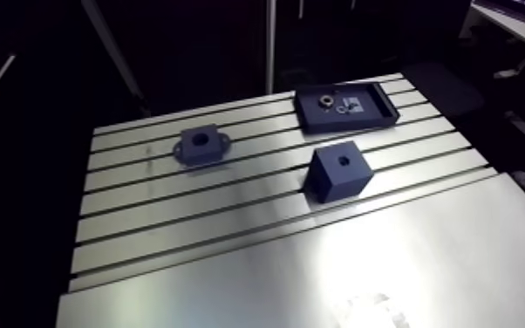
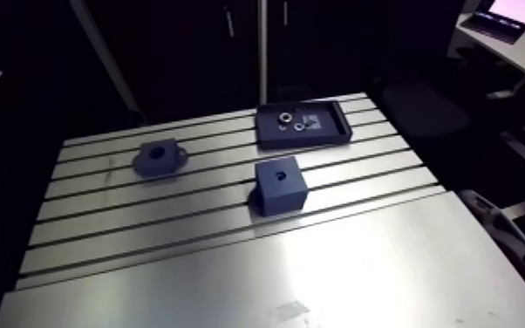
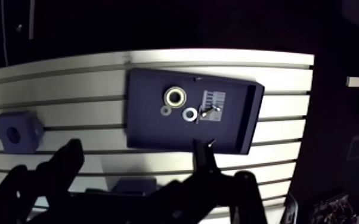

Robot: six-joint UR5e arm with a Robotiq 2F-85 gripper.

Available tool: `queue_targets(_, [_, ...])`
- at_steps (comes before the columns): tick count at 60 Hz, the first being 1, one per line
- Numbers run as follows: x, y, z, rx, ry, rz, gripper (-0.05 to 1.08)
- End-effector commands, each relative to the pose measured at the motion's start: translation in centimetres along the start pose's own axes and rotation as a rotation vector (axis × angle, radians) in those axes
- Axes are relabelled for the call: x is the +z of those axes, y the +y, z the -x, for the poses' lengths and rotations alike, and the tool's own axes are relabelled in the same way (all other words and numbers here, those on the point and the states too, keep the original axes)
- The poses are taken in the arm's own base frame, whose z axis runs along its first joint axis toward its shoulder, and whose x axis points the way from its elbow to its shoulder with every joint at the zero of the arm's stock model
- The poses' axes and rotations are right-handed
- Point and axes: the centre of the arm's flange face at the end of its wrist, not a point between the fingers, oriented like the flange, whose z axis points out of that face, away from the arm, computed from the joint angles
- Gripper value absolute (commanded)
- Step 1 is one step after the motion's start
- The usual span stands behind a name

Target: Pick up the bearing and press it into the housing until flush.

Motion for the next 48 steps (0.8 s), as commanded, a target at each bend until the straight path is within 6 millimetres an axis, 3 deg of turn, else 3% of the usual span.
queue_targets(1, [5.1, 2.9, -2.3, 0.029, -0.013, -0.009, 0.01])
queue_targets(16, [6.6, 2.9, -2.7, 0.039, -0.019, -0.017, 0.01])
queue_targets(33, [9.1, 2.9, -1.2, 0.058, -0.072, -0.037, 0.01])
queue_targets(48, [10.0, 4.4, -0.5, 0.081, -0.088, -0.044, 0.05])
